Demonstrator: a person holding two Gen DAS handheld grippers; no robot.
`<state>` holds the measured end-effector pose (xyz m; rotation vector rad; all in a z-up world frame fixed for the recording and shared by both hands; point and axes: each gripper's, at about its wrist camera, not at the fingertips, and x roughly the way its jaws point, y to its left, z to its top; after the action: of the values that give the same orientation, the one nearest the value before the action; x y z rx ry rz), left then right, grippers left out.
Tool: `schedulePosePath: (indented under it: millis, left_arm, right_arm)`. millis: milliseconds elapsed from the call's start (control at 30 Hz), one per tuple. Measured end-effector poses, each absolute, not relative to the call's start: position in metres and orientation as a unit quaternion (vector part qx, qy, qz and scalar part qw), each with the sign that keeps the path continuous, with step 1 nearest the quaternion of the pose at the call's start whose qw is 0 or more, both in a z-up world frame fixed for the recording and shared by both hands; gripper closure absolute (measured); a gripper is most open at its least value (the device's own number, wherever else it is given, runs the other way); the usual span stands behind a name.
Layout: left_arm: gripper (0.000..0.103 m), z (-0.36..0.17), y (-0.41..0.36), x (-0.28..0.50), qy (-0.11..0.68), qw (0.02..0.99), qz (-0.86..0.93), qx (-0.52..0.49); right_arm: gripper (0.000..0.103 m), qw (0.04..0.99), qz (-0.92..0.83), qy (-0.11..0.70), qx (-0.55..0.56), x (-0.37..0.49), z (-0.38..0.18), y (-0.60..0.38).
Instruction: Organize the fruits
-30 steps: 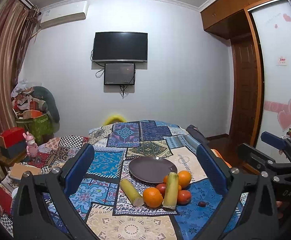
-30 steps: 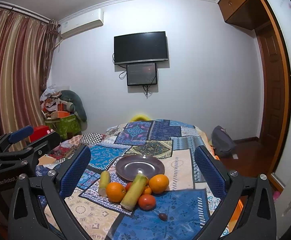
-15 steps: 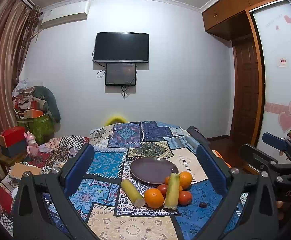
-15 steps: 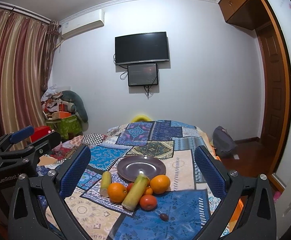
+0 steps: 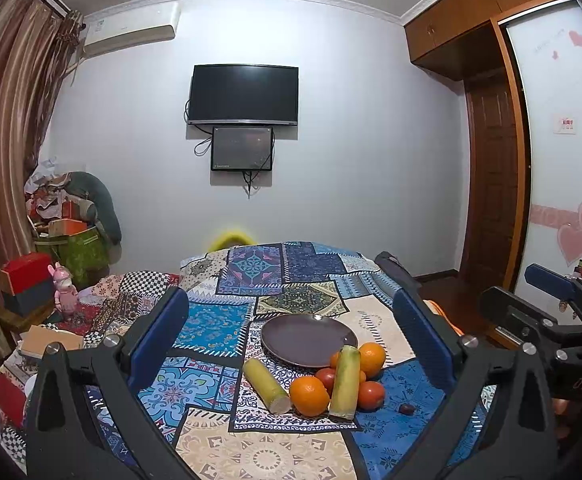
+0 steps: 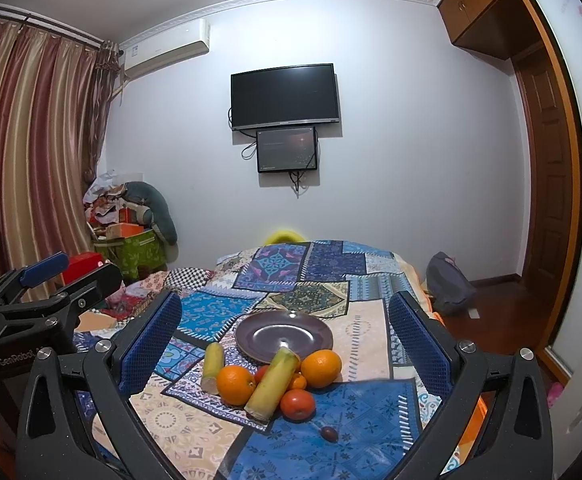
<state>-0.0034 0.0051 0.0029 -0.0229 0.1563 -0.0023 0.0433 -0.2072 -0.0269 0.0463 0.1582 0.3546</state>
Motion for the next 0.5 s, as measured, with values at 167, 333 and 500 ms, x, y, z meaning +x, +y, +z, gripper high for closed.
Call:
schedulePosePath:
  millis: [167, 333, 500]
  left_arm:
    - [0.0, 0.0028, 0.0051, -0.0034, 0.078, 0.997, -0.002, -0.012]
    - [0.0, 0.003, 0.003, -0.0048, 0.075, 0.997, -0.001, -0.011]
    - [0.0, 0.0028, 0.0015, -0.0054, 0.074, 0.997, 0.0, -0.009]
  right_arm:
    - [0.0, 0.981, 0.176, 0.079, 0.023, 0.0438, -0.0261, -0.2077]
    - [0.0, 0.981, 0.175, 0.078, 0.022, 0.0444, -0.0267, -0.2084]
    - [0.0, 0.981, 0.176, 0.079, 0.021, 0.044, -0.0265, -0.2089]
